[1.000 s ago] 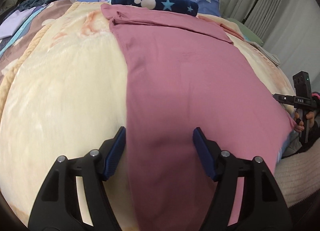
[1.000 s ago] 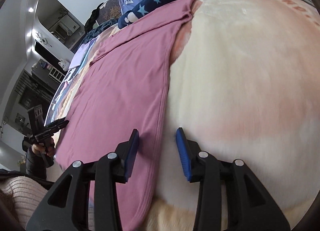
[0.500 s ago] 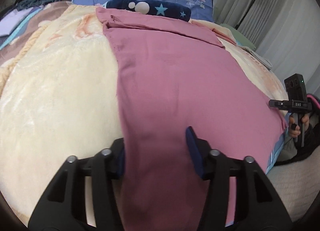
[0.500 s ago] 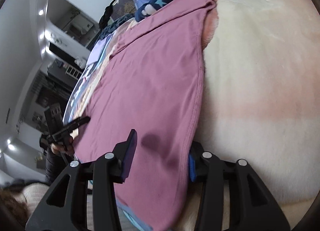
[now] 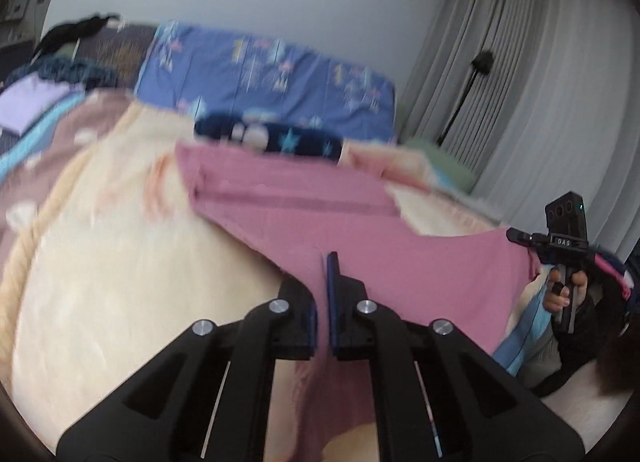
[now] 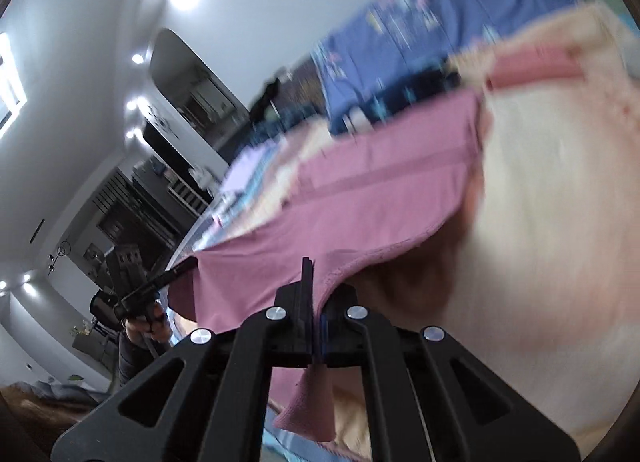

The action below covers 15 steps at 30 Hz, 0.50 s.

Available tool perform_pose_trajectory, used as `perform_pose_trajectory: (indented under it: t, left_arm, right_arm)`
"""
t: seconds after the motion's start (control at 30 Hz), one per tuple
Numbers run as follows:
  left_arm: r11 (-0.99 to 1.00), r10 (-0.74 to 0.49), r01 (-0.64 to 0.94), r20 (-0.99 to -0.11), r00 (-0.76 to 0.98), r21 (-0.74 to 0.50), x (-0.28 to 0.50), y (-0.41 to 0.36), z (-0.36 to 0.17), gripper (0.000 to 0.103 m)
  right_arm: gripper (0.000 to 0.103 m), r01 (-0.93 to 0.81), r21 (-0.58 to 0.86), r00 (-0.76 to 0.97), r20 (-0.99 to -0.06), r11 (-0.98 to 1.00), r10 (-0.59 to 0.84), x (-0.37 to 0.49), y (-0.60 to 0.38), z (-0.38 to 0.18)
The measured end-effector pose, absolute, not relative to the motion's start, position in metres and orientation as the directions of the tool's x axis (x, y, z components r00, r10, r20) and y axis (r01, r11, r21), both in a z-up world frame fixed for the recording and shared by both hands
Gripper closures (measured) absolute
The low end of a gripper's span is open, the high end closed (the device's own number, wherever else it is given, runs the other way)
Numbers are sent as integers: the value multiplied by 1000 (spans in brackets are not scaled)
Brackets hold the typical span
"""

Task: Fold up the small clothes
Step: 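Grasp the shirt hem with the left gripper while the right gripper grasps it too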

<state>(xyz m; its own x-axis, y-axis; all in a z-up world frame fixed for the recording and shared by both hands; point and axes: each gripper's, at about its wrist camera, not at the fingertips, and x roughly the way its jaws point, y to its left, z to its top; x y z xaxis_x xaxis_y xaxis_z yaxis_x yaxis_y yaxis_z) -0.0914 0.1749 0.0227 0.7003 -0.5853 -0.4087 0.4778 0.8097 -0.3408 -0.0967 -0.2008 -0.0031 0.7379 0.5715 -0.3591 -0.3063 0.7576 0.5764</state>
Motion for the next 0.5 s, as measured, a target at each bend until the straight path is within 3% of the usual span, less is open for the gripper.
perform_pose_trajectory:
  t: [0.13,0.23,0.37,0.5]
  left_arm:
    - [778,-618,523,-271,738,-349,-113,176,67,99]
    - [781,-612,534,-226,758,-326,-147,178,78,99]
    - [788,-595,492,-253,763,-370,-175,182,59,98]
    - [790,-591,438,-340,732,-429,-153,179,25,98]
  right_arm:
    - [101,-390,509,791,-241,767,562,-121,-203,49]
    - [101,-431,440,811,-192,787,552,-158,-205,66]
    - [101,-397,394,844,-198,829,498,-195,-216,56]
    - [100,-312,487,818,-299,816,491,-159,-232,16]
